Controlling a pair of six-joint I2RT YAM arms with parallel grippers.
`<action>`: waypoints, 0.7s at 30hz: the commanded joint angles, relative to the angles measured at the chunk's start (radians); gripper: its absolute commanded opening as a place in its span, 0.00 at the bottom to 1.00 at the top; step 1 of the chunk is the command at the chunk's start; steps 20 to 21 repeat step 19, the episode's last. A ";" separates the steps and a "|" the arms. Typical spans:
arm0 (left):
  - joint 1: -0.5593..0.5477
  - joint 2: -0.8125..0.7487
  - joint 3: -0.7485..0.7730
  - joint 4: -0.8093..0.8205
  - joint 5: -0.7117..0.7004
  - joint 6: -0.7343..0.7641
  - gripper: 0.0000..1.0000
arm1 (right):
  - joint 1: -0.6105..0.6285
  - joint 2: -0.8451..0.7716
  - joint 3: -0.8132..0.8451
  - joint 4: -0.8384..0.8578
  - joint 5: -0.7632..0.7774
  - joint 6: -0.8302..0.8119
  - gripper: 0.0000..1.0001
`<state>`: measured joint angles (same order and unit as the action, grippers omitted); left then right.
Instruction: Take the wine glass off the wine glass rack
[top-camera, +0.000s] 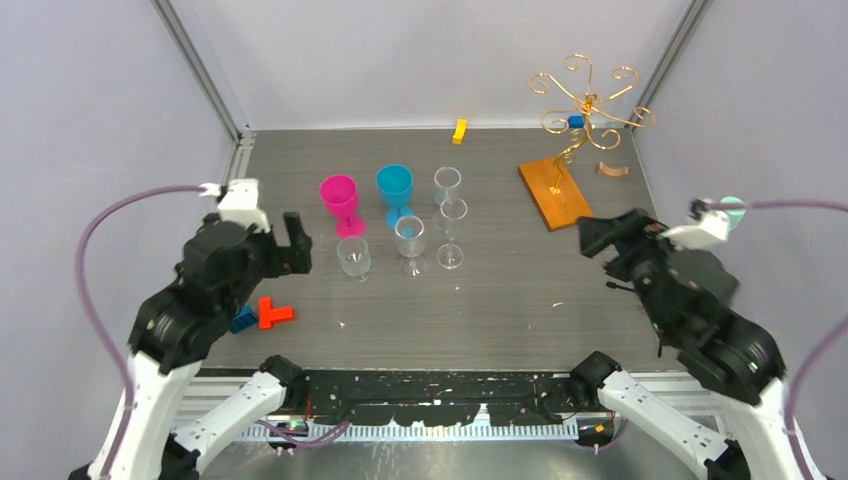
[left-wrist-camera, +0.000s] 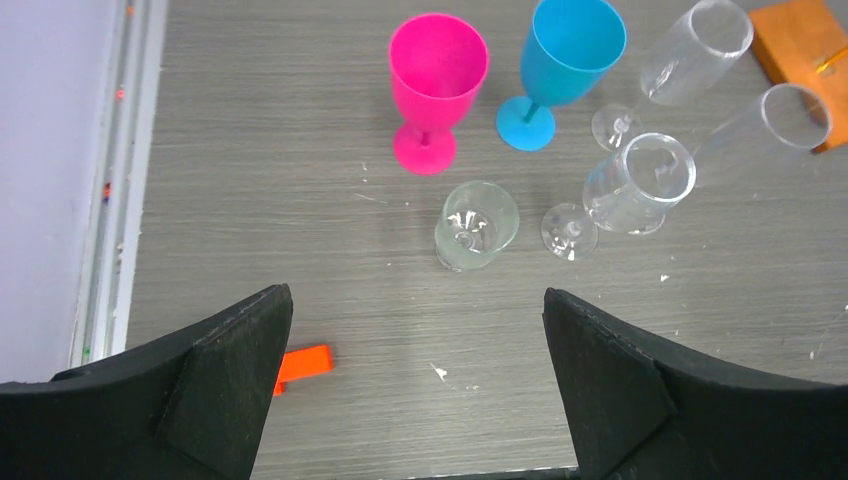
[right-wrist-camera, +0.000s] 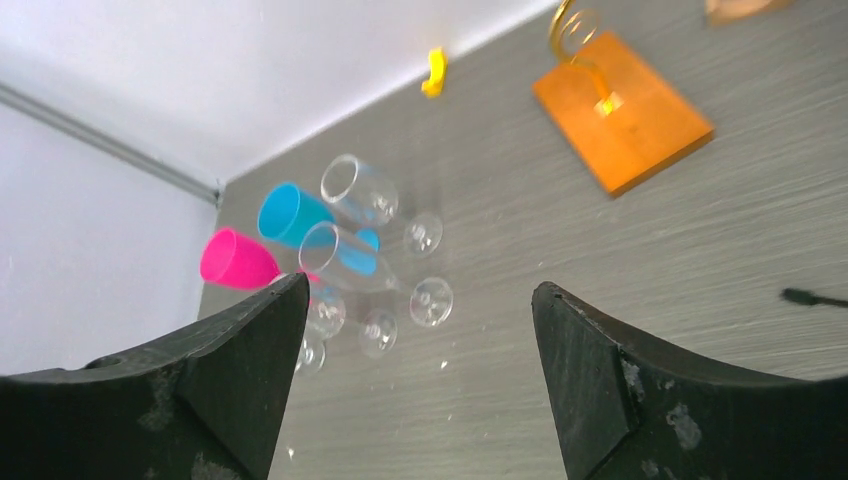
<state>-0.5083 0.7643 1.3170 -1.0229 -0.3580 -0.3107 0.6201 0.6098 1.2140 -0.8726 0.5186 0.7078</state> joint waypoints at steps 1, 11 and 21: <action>0.005 -0.146 0.033 -0.047 -0.084 -0.015 1.00 | 0.004 -0.119 0.059 -0.046 0.183 -0.102 0.88; 0.005 -0.270 0.122 -0.078 -0.083 0.015 1.00 | 0.004 -0.258 0.094 -0.052 0.268 -0.154 0.90; 0.005 -0.286 0.136 -0.069 -0.101 0.014 1.00 | 0.004 -0.252 0.092 -0.058 0.259 -0.149 0.91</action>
